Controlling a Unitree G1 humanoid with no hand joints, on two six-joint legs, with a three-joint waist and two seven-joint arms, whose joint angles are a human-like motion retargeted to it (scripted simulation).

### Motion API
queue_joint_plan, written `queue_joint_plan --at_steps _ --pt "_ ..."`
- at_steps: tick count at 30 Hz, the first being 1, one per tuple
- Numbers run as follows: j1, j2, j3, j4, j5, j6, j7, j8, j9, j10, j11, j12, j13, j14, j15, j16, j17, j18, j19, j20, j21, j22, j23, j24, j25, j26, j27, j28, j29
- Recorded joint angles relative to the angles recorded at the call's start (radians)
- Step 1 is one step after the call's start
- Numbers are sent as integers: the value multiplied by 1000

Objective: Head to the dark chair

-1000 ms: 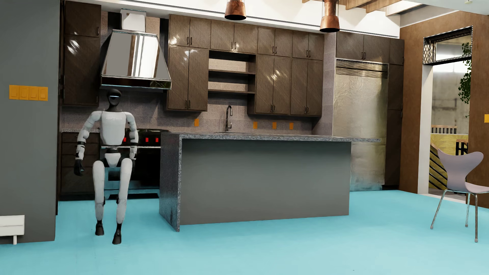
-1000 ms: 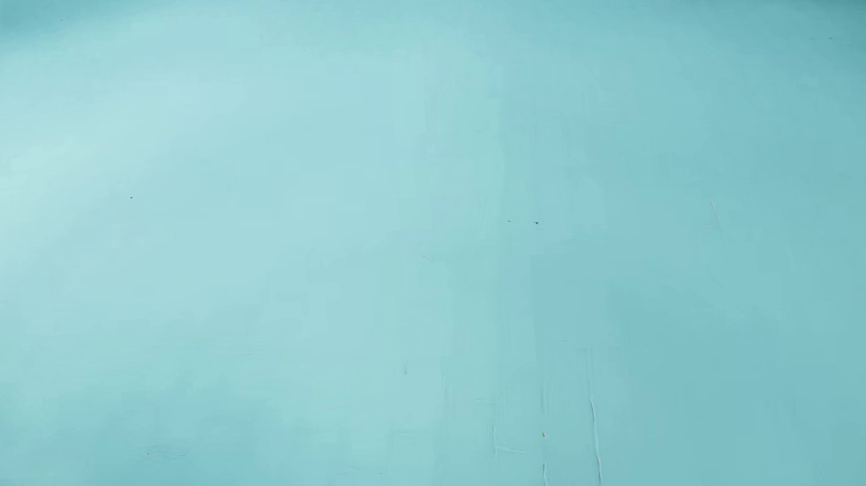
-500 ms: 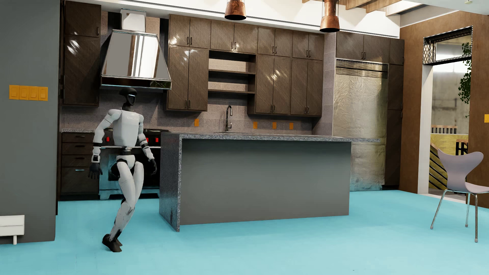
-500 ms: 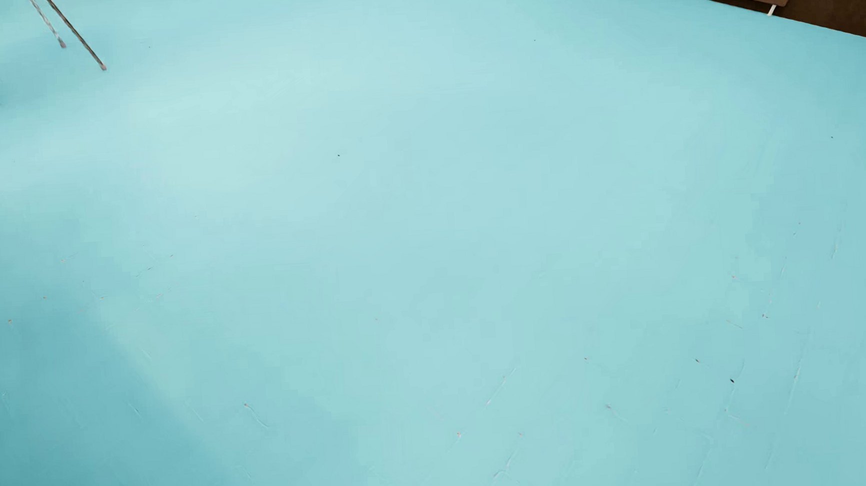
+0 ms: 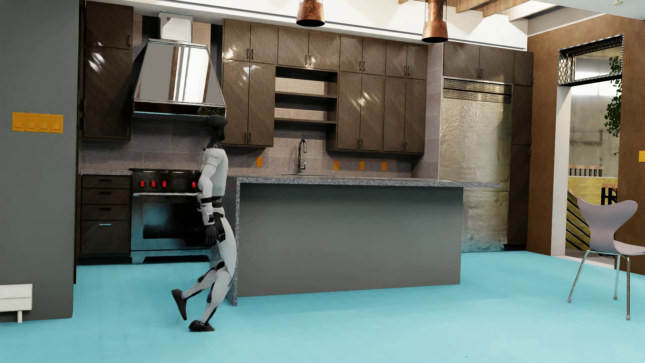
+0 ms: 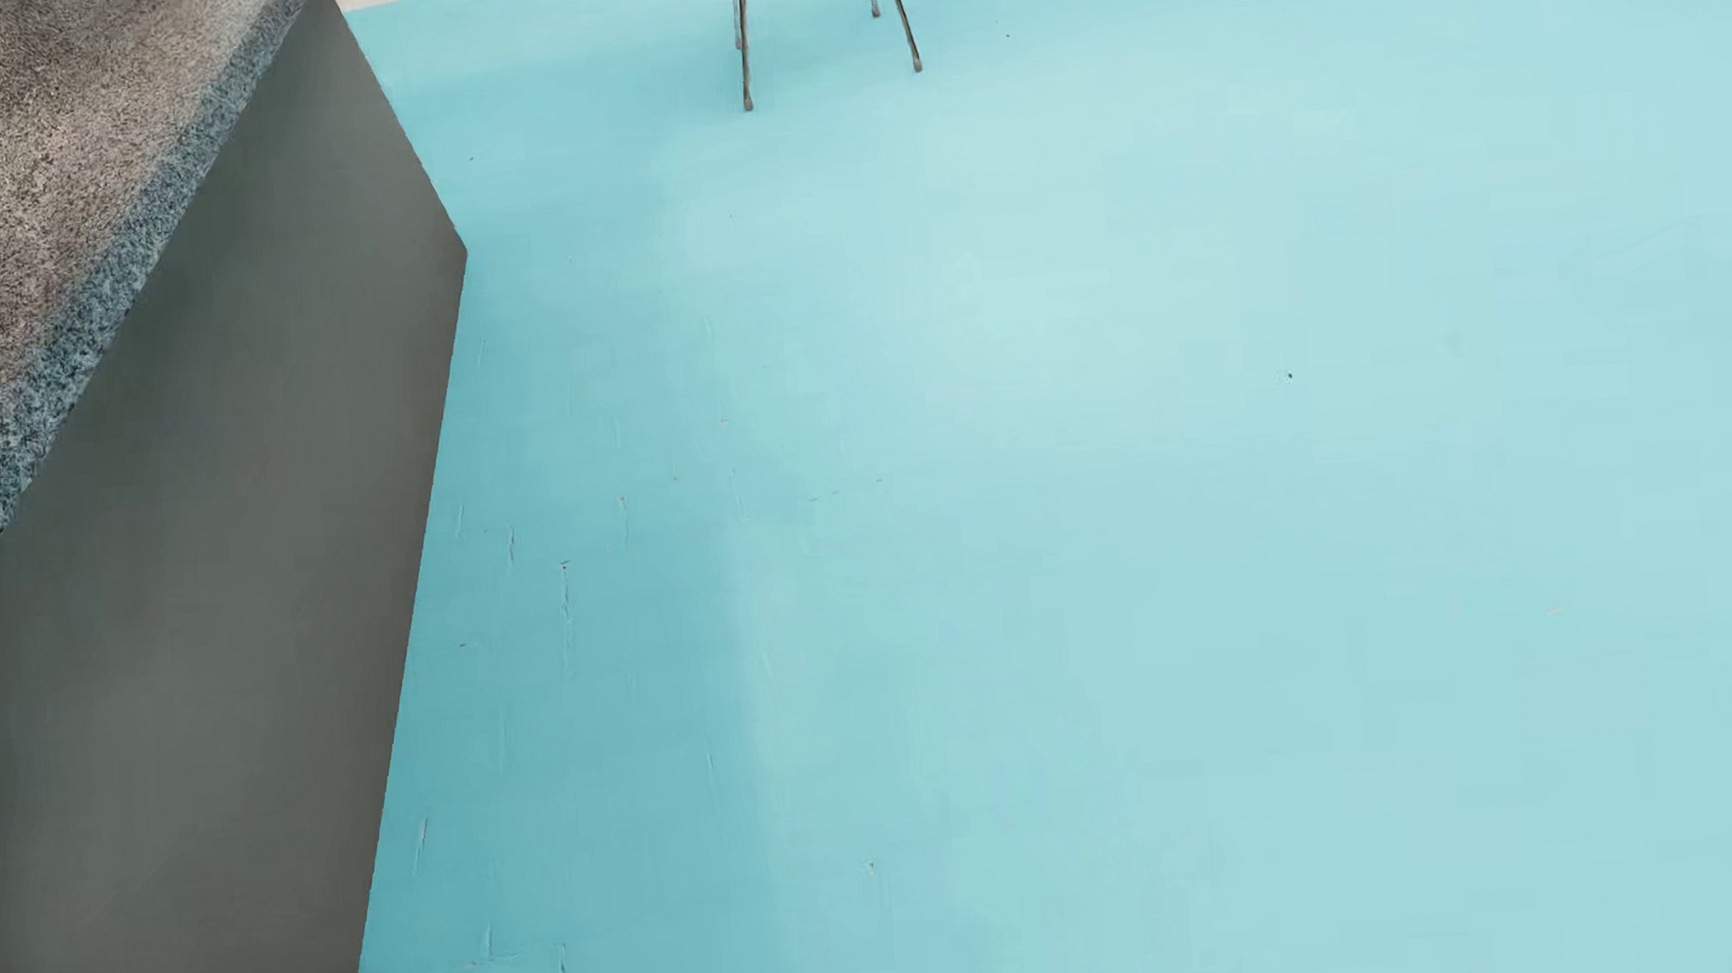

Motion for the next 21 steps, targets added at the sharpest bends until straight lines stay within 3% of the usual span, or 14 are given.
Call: queue_joint_plan --at_steps 1,2,4,6,8,9,11,12,14,15,16,18,20,21 --pt "-92 49 38 -14 -12 -22 0 0 0 65 -25 -4 -10 -72 -12 2 14 0 0 101 0 -26 -14 0 0 0 0 0 0" --pt "-171 98 69 -38 -24 -44 0 0 -8 44 -49 -5 -16 -68 -23 4 25 0 0 191 -15 -55 -29 0 0 0 0 0 0" --pt "-211 231 122 -60 -13 -66 0 0 27 -218 -93 4 -21 44 -41 -18 31 0 0 343 -69 -137 -68 0 0 0 0 0 0" --pt "-182 327 169 -68 0 -70 0 0 58 -565 -101 2 -35 85 -60 -44 22 0 0 386 -110 -182 -90 0 0 0 0 0 0" --pt "-157 410 185 -33 34 -62 0 0 70 -748 -107 13 -37 -160 -75 -49 11 0 0 372 -136 -202 -107 0 0 0 0 0 0" --pt "-180 441 180 -25 42 -67 0 0 68 -744 -104 16 -29 -189 -80 -48 11 0 0 350 -149 -187 -118 0 0 0 0 0 0" --pt "-223 480 190 -45 7 -101 0 0 46 -700 -76 11 20 63 -52 -47 19 0 0 275 -183 -104 -131 0 0 0 0 0 0" --pt "-237 477 192 -61 -27 -128 0 0 23 -663 -40 17 57 117 10 -43 29 0 0 225 -184 -54 -126 0 0 0 0 0 0" --pt "-162 368 151 -80 -115 -177 0 0 -10 -640 198 40 106 32 271 -23 48 0 0 100 -120 30 -72 0 0 0 0 0 0" --pt "-153 192 106 -119 -179 -206 0 0 -46 -660 396 18 101 -12 368 -14 48 0 0 10 -70 55 -47 0 0 0 0 0 0" --pt "-107 62 56 -131 -185 -206 0 0 -54 -676 560 -11 101 -62 315 -5 49 0 0 -59 -32 66 -21 0 0 0 0 0 0" --pt "92 -58 -13 -122 -189 -171 0 0 -4 -723 718 -87 124 -229 97 7 45 0 0 -128 49 68 17 0 0 0 0 0 0" --pt "301 -112 -52 -67 -134 -123 0 0 52 -738 607 -116 148 -404 -44 25 51 0 0 56 142 6 65 0 0 0 0 0 0" --pt "356 -146 -72 -55 -116 -109 0 0 66 -744 482 -133 145 -438 -55 29 55 0 0 180 187 -45 80 0 0 0 0 0 0"
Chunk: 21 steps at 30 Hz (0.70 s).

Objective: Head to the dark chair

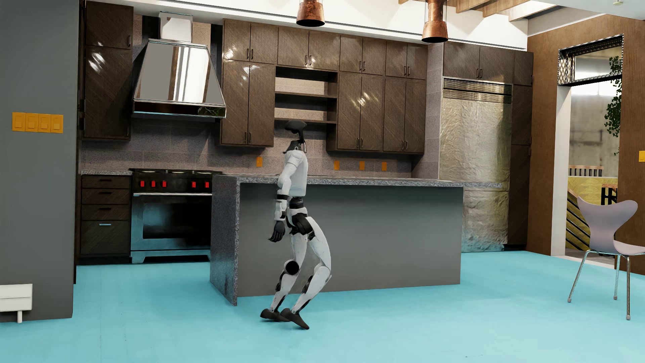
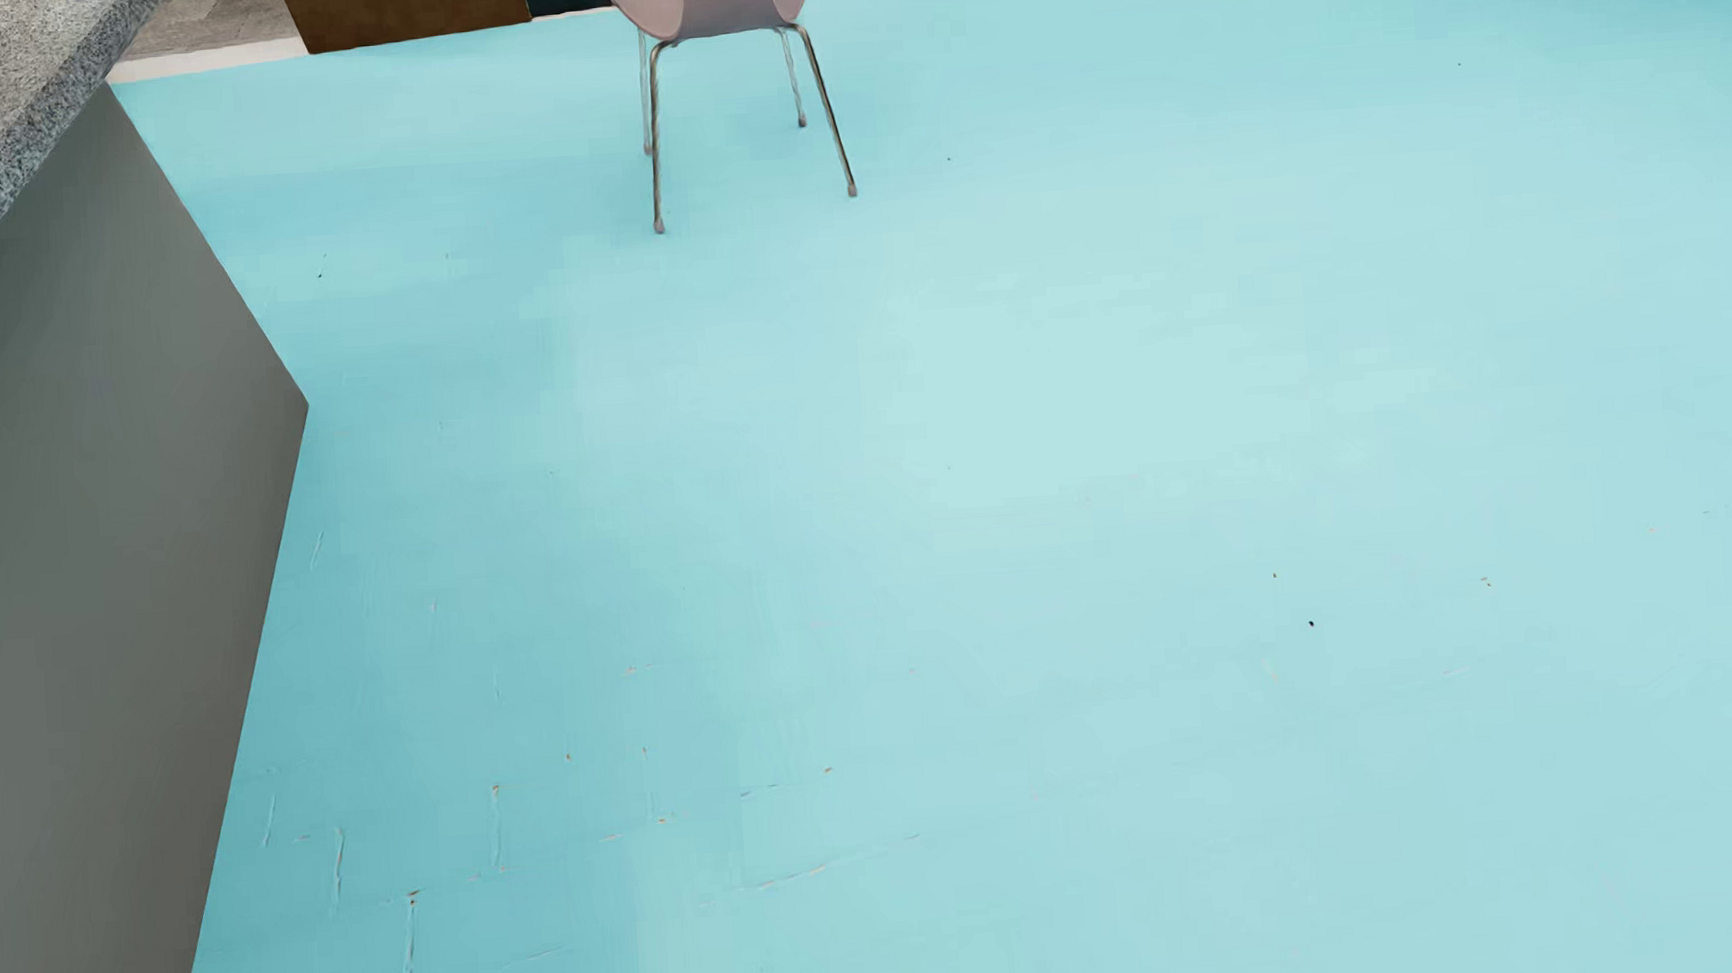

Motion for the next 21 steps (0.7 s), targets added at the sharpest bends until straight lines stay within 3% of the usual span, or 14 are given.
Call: queue_joint_plan --at_steps 2,4,7,9,10,11,13,14,18,19,21 --pt "80 -21 -18 15 31 17 0 0 19 -7 -323 -37 -7 -17 144 5 10 0 0 204 17 -122 -6 0 0 0 0 0 0" --pt "156 -2 -22 25 43 22 0 0 27 -10 -574 -69 -8 -14 279 11 14 0 0 299 -39 -227 -50 0 0 0 0 0 0" --pt "265 -22 -21 66 57 47 0 0 25 -24 -488 -42 -45 69 276 1 -7 0 0 309 -108 -295 -78 0 0 0 0 0 0" --pt "250 19 -37 118 84 88 0 0 7 47 -415 3 -86 303 225 -40 -29 0 0 218 -156 -193 -50 0 0 0 0 0 0" --pt "144 66 -43 135 95 101 0 0 -2 195 -425 6 -109 452 177 -61 -35 0 0 124 -197 -117 -40 0 0 0 0 0 0" --pt "-16 86 -29 134 104 110 0 0 -22 397 -441 1 -131 532 140 -69 -38 0 0 26 -240 -61 -49 0 0 0 0 0 0" --pt "-272 160 74 115 122 103 0 0 -29 682 -496 37 -167 542 107 -62 -52 0 0 -68 -291 -31 -105 0 0 0 0 0 0" --pt "-357 225 120 99 120 88 0 0 -29 699 -539 77 -182 533 113 -54 -58 0 0 -83 -315 -32 -136 0 0 0 0 0 0" --pt "-493 412 208 46 125 79 0 0 15 225 -572 163 -199 619 54 -59 -70 0 0 -198 -491 20 -269 0 0 0 0 0 0" --pt "-490 464 205 41 135 81 0 0 23 100 -580 168 -193 569 29 -63 -72 0 0 -227 -498 30 -288 0 0 0 0 0 0" --pt "-496 548 208 53 149 76 0 0 16 13 -587 185 -164 246 -15 -63 -65 0 0 -206 -446 20 -284 0 0 0 0 0 0"
